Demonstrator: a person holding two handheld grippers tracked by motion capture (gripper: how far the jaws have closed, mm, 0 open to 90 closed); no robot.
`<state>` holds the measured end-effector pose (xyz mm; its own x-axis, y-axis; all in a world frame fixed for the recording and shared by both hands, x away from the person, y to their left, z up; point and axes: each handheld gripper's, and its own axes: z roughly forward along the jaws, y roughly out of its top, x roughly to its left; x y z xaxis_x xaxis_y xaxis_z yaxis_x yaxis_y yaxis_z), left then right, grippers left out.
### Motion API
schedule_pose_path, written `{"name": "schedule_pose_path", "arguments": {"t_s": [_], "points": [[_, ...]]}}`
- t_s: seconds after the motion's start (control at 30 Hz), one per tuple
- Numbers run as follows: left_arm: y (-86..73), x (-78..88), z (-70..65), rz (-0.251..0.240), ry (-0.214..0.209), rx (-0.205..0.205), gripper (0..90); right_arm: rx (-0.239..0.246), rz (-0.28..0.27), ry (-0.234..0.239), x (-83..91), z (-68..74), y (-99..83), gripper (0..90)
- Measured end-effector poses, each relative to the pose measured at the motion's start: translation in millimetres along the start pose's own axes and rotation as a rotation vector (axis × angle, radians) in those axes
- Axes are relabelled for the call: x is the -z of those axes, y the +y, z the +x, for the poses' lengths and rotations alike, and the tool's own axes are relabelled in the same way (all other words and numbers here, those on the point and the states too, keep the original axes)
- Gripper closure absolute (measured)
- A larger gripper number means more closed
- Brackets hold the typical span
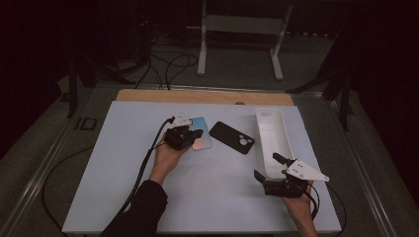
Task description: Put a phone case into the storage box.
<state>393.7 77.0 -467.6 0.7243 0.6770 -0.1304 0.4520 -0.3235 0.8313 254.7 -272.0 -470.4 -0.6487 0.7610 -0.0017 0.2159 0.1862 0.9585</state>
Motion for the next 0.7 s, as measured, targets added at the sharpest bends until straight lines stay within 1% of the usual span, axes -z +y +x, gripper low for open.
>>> {"name": "schedule_pose_path", "arguments": {"t_s": [0.03, 0.07, 0.17, 0.23, 0.27, 0.3, 0.33, 0.43, 0.5, 0.7], "points": [[-0.3, -5.0, -0.3, 0.009, 0.001, 0.002, 89.9, 0.004, 0.002, 0.001, -0.2, 0.0, 0.0, 8.2], [-0.7, -15.3, -1.1, 0.032, 0.0, 0.003, 89.9, 0.004, 0.003, 0.002, -0.6, 0.4, 0.0, 8.2], [-0.7, -20.2, -1.4, 0.044, 0.001, 0.002, 89.9, 0.004, 0.002, 0.003, -0.8, 0.3, 0.0, 8.2], [-0.4, -36.8, -3.6, 0.073, -0.001, 0.005, 90.0, 0.003, 0.002, 0.004, -1.0, -0.1, -0.1, 8.2], [-0.4, -36.8, -3.6, 0.073, -0.001, 0.005, 90.0, 0.003, 0.002, 0.004, -1.0, -0.1, -0.1, 8.2], [-0.1, -48.1, -6.2, 0.092, -0.005, 0.005, 89.9, 0.002, 0.0, 0.007, -1.3, -0.2, -0.2, 8.2], [-0.1, -48.1, -6.2, 0.092, -0.005, 0.005, 90.0, 0.002, 0.0, 0.007, -1.3, -0.2, -0.2, 8.2], [-0.4, -60.2, -8.4, 0.111, -0.011, 0.009, 90.0, 0.0, 0.001, 0.009, -1.7, -0.5, -0.4, 8.2], [-0.7, -68.8, -10.5, 0.134, -0.008, 0.009, 90.0, 0.0, 0.0, 0.009, -1.6, -0.6, -0.4, 8.2], [-3.3, -89.4, -15.5, 0.179, -0.014, 0.025, 90.0, -0.003, -0.001, 0.01, -0.9, -0.9, -0.7, 8.2]]}}
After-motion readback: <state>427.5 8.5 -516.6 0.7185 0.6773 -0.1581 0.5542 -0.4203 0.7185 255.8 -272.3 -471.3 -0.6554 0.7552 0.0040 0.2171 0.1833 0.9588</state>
